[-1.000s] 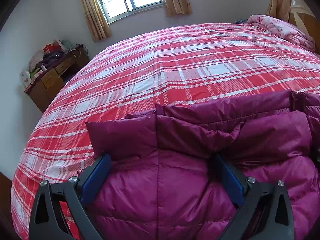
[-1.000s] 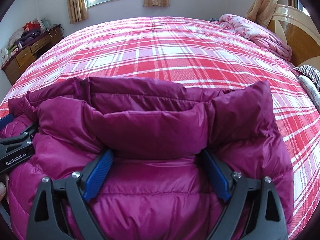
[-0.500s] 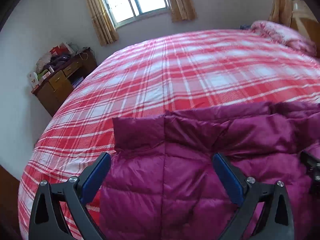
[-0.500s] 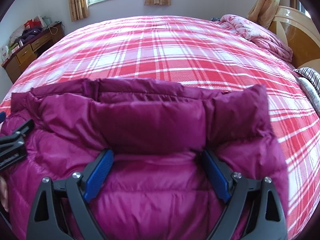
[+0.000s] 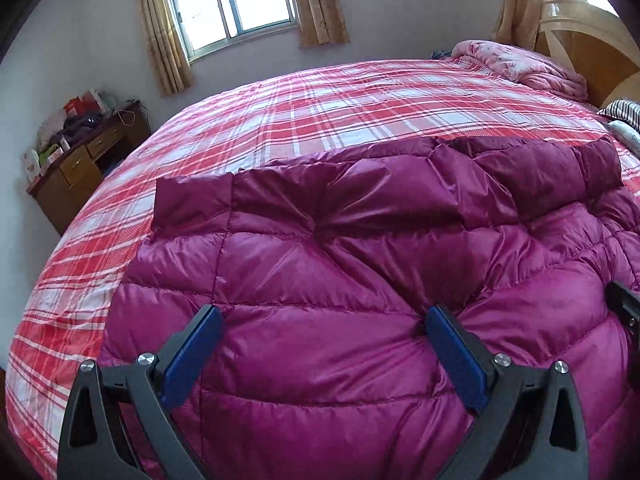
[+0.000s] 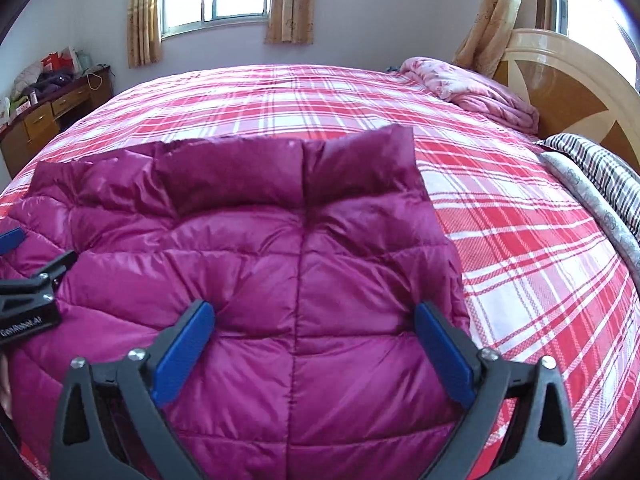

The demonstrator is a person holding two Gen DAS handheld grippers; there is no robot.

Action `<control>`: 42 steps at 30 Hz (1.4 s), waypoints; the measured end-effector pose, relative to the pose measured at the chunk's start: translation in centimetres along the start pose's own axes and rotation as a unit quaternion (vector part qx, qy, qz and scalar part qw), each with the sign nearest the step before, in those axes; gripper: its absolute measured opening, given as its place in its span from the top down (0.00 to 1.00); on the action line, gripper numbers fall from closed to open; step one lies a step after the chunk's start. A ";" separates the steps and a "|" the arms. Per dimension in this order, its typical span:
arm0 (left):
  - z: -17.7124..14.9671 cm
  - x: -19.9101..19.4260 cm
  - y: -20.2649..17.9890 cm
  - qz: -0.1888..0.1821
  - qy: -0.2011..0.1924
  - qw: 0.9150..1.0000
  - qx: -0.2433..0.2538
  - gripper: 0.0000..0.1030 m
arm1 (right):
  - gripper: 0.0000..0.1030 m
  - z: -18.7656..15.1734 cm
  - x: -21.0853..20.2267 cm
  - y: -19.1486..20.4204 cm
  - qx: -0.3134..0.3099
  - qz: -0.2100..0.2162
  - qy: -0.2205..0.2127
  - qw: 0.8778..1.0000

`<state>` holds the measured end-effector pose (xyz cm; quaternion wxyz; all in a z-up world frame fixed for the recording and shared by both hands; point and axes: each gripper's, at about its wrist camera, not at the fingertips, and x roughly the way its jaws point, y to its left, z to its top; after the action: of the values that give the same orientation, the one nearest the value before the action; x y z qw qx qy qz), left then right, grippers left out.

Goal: Fold large clothes

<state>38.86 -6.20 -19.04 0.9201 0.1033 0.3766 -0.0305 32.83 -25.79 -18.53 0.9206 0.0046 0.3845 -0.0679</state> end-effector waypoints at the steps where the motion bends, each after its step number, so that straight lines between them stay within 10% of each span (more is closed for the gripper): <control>1: 0.0 0.2 0.1 -0.003 0.003 1.000 -0.005 0.01 | 0.00 0.0 0.1 -0.1 0.002 0.000 0.006 1.000; 30: 0.1 0.0 -0.5 0.012 0.014 1.000 0.012 0.01 | 0.00 -0.2 0.8 0.4 -0.012 -0.011 0.022 1.000; 42: -3.6 -7.0 11.5 0.066 -0.033 0.995 -0.068 0.01 | 0.00 -0.6 -6.0 1.9 -0.011 0.019 -0.040 0.999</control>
<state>32.95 5.67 -14.70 0.9368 0.0643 0.3400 0.0520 28.48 -23.17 -14.73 0.9364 -0.0008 0.3480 -0.0459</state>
